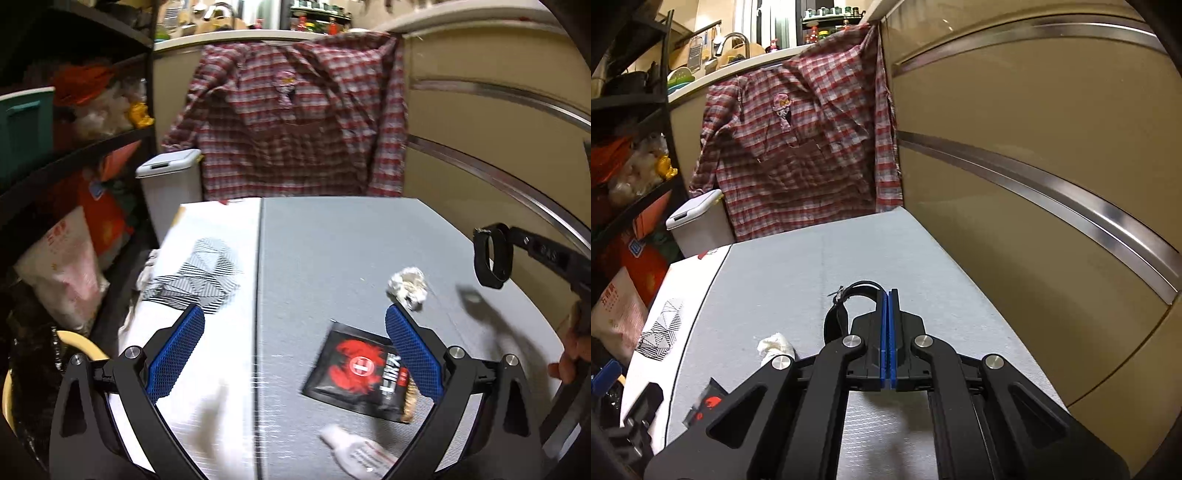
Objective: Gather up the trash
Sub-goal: 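Grasp the black-and-red sachet with the left tool while the right tool holds the strap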
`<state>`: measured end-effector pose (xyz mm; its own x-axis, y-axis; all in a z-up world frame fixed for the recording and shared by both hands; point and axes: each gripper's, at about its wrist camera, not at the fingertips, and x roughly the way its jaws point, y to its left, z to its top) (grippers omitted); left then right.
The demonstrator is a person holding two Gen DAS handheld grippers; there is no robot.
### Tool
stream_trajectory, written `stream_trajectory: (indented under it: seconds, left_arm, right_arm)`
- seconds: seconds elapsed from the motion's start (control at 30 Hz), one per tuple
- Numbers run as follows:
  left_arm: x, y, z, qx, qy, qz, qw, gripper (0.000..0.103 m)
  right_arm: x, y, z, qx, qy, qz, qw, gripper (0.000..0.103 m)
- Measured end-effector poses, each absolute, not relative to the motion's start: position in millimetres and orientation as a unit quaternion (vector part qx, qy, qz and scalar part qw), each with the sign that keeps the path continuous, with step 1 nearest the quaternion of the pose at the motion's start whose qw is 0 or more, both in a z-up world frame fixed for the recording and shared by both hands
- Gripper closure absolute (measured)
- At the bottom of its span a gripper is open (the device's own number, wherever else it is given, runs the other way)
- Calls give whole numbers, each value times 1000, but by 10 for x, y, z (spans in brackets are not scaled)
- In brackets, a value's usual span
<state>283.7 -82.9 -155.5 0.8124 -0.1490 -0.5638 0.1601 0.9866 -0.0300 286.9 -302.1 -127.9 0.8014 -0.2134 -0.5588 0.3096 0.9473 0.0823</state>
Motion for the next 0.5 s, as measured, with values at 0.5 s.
stream_trajectory:
  seconds: [0.5]
  left_arm:
    - [3000, -1313, -1958, 49, 432, -175, 883, 8]
  right_arm:
    - [2790, -3112, -1305, 95, 285, -143, 943, 102]
